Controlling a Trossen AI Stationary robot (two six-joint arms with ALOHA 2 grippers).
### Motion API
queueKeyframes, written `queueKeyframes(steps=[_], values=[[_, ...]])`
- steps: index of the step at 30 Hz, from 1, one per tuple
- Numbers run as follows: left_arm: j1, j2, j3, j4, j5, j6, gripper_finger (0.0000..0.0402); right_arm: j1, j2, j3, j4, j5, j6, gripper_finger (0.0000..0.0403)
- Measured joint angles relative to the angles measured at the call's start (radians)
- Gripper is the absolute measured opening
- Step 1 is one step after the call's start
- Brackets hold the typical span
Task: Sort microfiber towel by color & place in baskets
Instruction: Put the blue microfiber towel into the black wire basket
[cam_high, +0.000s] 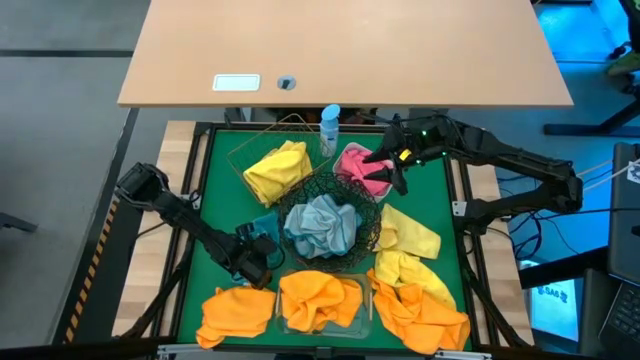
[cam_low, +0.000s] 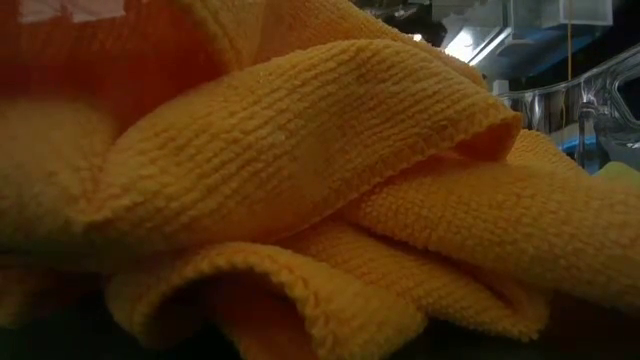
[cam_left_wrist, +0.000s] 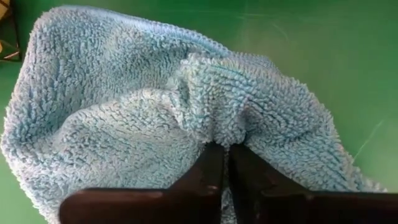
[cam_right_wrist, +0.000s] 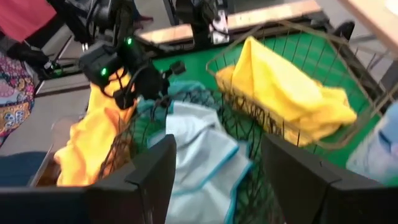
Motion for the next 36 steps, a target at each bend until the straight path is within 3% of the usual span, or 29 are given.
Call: queueKeyframes(steps=[6, 15, 27, 31, 36], values=[[0.001, -0.117, -0.006, -0.008, 0.012, -0.001, 0.0002, 0.0, -0.057, -0.011, -0.125, 0.0, -0.025, 0.0234], [0.0, -0.335, -0.003, -0.042, -0.047, 0.007, 0.0001, 0.0, -0.211, -0.184, -0.124, 0.0, 0.008, 0.0234], [0.001, -0.637, 0.0, -0.025, -0.249, 0.008, 0.0, 0.0, -0.329, -0.435, -0.115, 0.0, 0.215, 0.0234], [0.001, -0.686, 0.0, 0.094, -0.349, 0.054, 0.0, 0.0, -0.329, -0.494, -0.114, 0.0, 0.248, 0.0234], [0.02, -0.687, 0.001, 0.441, -0.363, 0.301, 0.0, 0.0, -0.328, -0.538, -0.114, 0.0, 0.252, 0.0234]])
